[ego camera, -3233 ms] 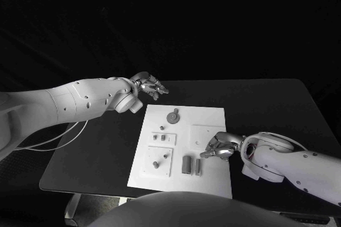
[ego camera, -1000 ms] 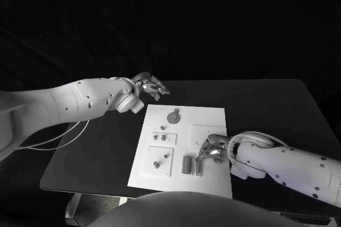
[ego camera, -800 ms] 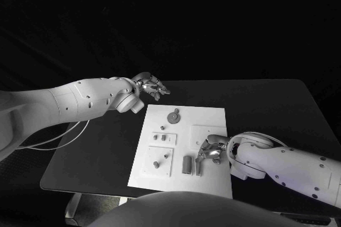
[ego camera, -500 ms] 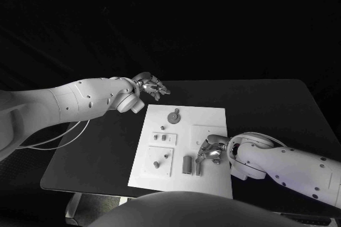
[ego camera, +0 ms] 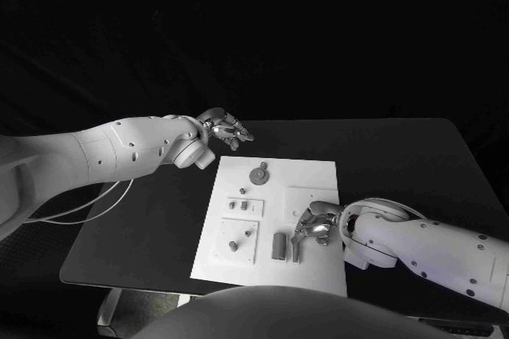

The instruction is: Assemble the parts on the task board

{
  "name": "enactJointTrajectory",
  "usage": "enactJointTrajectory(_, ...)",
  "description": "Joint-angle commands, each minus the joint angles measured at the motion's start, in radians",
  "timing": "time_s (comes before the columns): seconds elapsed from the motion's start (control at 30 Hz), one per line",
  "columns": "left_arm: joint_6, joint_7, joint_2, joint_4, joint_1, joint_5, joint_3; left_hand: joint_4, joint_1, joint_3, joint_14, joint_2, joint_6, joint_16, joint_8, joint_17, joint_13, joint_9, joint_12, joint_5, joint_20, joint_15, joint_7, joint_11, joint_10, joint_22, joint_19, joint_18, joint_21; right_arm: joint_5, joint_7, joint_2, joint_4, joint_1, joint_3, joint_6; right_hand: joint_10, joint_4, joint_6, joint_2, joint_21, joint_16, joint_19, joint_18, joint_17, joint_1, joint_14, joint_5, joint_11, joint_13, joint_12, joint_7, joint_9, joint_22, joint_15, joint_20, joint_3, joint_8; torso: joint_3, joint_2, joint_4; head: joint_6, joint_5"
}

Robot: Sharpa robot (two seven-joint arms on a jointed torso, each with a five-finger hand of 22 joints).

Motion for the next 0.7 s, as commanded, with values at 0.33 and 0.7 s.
enactJointTrajectory(0.33,0.012,0.001,0.0,0.003,0.001,-0.003,0.0,0.003,0.0,-0.003,0.006,0.009,-0.01,-0.006,0.005,0.002,-0.001,-0.001,0.001,-0.001,0.002,0.003,0.004,0.0,-0.005,0.001,0.008,0.015,-0.006,-0.077,0.042,-0.006,0.0,-0.002,-0.001,-0.061,-0.034,0.03,-0.069,-0.069,-0.016,-0.004,-0.006,0.017,0.001,-0.009,-0.026,-0.004,0.025,0.007,-0.012,0.032,-0.022,0.001,0.009,0.005,0.01,-0.047,-0.0003,0.0,0.0004,0.0,-0.001)
enactJointTrajectory(0.7,0.012,0.0,-0.002,0.002,0.001,-0.003,0.0,0.003,0.0,-0.003,0.006,0.01,-0.01,-0.006,0.005,0.002,-0.001,-0.001,0.001,-0.001,0.002,0.003,0.005,0.0,-0.005,0.002,0.008,0.015,-0.007,-0.051,0.115,-0.022,0.007,-0.003,-0.001,-0.117,-0.039,0.032,-0.079,-0.078,-0.017,-0.004,-0.008,0.017,0.002,-0.009,-0.03,-0.005,0.031,0.008,-0.011,0.038,-0.025,0.002,0.016,0.008,0.006,-0.053,0.0005,0.0,0.0003,0.0,0.001)
